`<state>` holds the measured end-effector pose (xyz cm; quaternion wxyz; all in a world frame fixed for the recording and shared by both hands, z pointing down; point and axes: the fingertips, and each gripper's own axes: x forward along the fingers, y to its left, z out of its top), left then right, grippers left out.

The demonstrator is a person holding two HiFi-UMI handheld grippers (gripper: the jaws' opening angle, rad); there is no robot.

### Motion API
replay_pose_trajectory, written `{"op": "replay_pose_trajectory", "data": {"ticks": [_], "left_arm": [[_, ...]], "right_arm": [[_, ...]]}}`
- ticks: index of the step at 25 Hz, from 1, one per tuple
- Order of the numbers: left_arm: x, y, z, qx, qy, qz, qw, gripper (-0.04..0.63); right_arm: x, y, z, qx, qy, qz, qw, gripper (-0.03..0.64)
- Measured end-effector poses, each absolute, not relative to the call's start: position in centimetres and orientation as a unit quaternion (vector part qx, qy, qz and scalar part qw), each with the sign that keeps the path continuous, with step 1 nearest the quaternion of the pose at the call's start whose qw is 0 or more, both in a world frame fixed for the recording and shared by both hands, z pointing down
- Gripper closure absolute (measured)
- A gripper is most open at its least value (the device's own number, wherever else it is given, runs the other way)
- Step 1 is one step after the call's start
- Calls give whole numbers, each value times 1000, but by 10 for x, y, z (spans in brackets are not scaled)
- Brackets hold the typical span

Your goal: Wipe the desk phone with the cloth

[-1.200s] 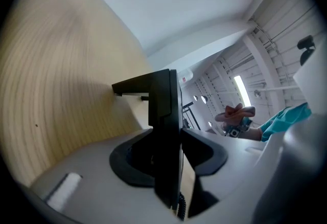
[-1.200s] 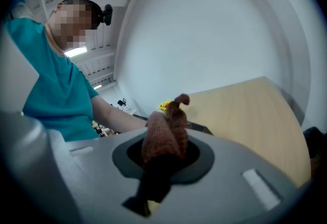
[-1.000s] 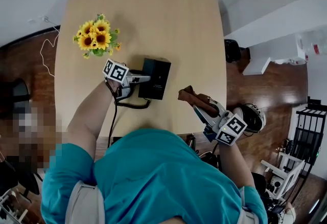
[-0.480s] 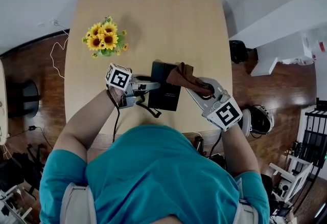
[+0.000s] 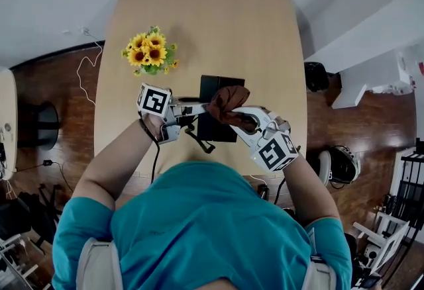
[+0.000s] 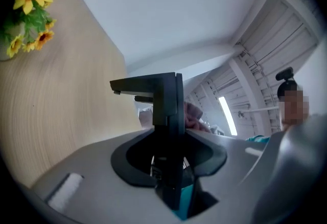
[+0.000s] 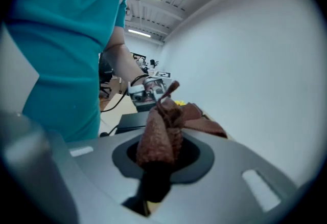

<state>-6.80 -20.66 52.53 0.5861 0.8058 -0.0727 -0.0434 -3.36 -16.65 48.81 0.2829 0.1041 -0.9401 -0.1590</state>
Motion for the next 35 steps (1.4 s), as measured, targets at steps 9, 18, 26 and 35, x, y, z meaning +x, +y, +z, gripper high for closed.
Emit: {"op": "replay_pose_trajectory", "data": {"ticks": [9,18,26,35], "left_arm": [[-88,-225,520,797,-118,-86,586,428],[-114,-244,470,782,-82,-267,556,430],[-99,-216,474,796,-38,-278,536,430],[-98,-176,491,851,25,-198,485,430]], "right_arm": [[-19,-97,533,23,-944,-94,314,555],[11,-140,532,141,-948,273,87,555],[7,-152,503,126,-928,348,-35,557],[58,-219,420,172,-918,308,-184,557]]}}
